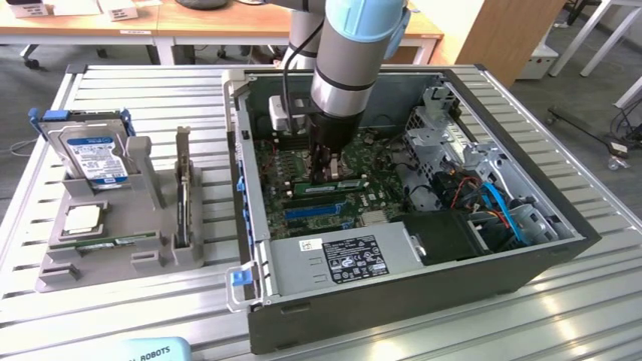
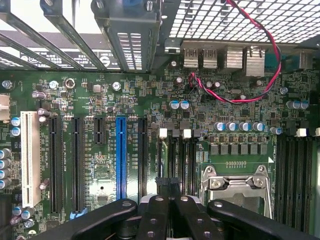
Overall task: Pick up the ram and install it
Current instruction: 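Press down the ram until it locks into place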
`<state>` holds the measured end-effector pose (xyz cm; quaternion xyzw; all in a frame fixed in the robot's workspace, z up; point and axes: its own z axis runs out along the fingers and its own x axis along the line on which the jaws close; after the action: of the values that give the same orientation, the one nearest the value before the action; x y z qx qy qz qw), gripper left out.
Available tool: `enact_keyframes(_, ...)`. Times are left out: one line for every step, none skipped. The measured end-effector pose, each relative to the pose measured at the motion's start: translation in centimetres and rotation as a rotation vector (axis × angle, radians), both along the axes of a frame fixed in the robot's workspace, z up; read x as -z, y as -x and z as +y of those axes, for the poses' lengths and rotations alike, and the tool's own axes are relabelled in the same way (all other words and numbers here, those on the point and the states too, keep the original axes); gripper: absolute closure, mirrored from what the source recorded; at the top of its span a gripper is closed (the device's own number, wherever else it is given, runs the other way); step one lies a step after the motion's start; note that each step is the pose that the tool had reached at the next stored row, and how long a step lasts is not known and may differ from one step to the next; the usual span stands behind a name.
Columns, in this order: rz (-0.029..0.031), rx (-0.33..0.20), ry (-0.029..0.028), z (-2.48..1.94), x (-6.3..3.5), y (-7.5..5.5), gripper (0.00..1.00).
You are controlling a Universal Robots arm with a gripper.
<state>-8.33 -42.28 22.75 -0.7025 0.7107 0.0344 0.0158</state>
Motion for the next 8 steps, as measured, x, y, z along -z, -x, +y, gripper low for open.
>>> enact_keyframes(0.0,0.0,0.0,0.0,0.02,0.0,0.9)
enact_keyframes(-0.0001,0.0,-0.0002,0.0,0.08,0.0,0.9)
enact_keyframes(0.0,0.0,0.0,0.0,0.1,0.0,0.9)
enact_keyframes(0.0001,0.0,0.0001,0.0,0.1,0.0,0.9)
enact_keyframes(0.0,0.0,0.0001,0.0,0.1,0.0,0.9)
enact_keyframes(0.0001,0.0,0.0001,0.0,0.1,0.0,0.9)
enact_keyframes(0.0,0.0,0.0001,0.0,0.1,0.0,0.9)
enact_keyframes(0.0,0.0,0.0,0.0,0.12,0.0,0.9)
